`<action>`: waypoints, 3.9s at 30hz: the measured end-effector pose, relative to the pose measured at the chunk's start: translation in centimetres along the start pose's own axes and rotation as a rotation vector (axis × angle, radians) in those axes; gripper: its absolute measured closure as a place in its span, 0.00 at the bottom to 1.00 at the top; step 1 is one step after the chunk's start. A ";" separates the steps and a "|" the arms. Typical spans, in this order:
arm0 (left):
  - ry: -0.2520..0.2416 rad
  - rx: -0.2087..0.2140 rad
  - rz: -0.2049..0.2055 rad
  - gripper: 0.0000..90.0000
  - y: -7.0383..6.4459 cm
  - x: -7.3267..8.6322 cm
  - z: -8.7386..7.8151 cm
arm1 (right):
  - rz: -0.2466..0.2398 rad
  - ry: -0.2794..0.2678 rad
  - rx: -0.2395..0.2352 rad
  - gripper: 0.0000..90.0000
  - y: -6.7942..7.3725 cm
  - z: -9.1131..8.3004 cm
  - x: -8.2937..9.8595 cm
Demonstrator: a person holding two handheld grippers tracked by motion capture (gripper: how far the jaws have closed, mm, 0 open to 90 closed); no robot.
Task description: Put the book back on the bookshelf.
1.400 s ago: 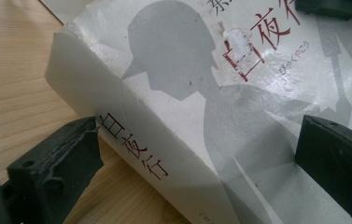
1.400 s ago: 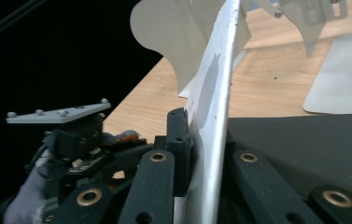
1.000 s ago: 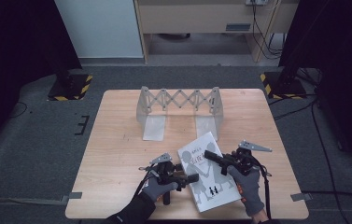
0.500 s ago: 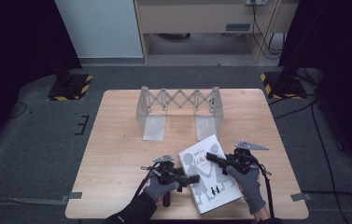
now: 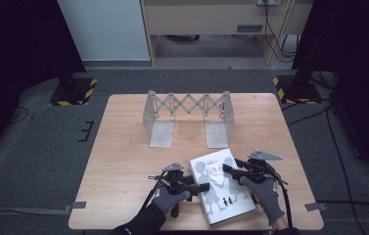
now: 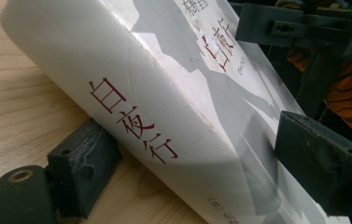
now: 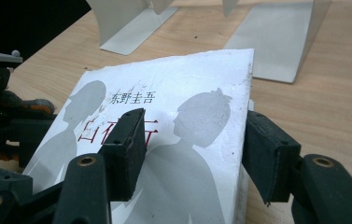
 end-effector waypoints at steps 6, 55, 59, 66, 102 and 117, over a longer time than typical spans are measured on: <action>-0.001 -0.004 -0.001 0.14 0.0 0.0 0.0 | 0.002 0.001 -0.004 0.48 -0.2 0.0 0.1; -0.090 0.045 -0.045 0.37 -0.5 -2.3 -2.3 | 0.026 -0.175 -0.159 0.62 0.9 -1.4 -1.1; -0.140 0.044 0.000 0.39 -0.8 -3.1 -2.8 | 0.011 -0.213 -0.181 0.62 1.2 -1.7 -1.4; -0.129 0.057 0.043 0.38 -1.2 -3.7 -2.5 | 0.006 -0.232 -0.212 0.65 1.3 -2.2 -1.7; -0.138 0.078 0.116 0.54 -2.1 -6.1 -4.1 | 0.066 -0.224 -0.041 0.55 -2.1 -3.3 -1.7; -0.218 -0.094 0.234 0.57 -1.8 -8.6 -8.1 | -0.025 -0.083 0.274 0.53 -5.1 -2.8 -0.4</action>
Point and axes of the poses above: each handheld gripper's, and its own axes: z roughly forward along the jaws, x roughly out of its underside, y roughly to its left, the point moved 3 cm from there along z, roughly forward along the jaws, and after that the axes turned 7 degrees about z, right-handed, at the moved point
